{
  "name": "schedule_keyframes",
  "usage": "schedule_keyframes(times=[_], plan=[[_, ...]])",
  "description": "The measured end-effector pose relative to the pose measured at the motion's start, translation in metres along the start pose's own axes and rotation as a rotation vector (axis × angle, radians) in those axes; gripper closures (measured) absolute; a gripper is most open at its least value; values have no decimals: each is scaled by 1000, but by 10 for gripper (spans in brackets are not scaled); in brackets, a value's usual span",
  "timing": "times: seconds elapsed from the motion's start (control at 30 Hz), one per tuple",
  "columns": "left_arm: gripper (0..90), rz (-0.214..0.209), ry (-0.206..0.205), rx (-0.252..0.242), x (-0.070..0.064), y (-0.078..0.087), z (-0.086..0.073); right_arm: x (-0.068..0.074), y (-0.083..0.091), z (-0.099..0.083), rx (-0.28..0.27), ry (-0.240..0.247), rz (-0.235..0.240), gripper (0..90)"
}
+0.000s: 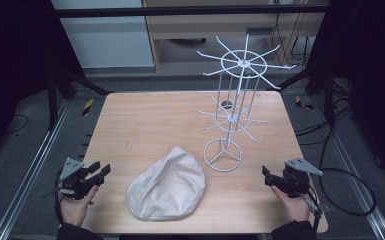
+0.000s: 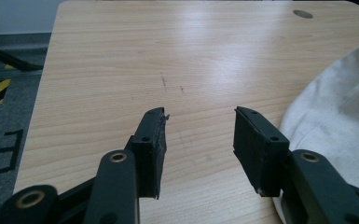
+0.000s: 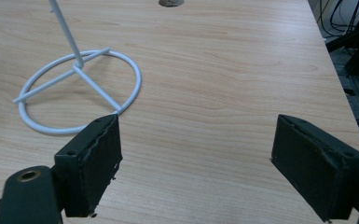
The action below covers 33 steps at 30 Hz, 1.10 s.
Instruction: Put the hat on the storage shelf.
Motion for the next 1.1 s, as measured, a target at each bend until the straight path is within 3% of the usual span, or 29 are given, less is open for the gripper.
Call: schedule_keyframes(times=[0.37,0.6,1.1], plan=[[469,-48,-67,-12,-17,5,13,-2,1,0,-5,-11,-19,203],[431,-88,-79,2,-30,3,22,-2,-1,-1,1,-10,-22,212],[389,-195,-118,-15,-64,6,50,-3,-4,-4,6,-1,-29,223]])
Point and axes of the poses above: each handheld gripper's, and its own axes: y roughly backward along the jaws, z roughly out of its top, x roughly to its left, the point moved 9 cm from there along -y, roughly forward along the jaws, and after that the axes turned 14 degrees about -y, right-handed, at the moved point
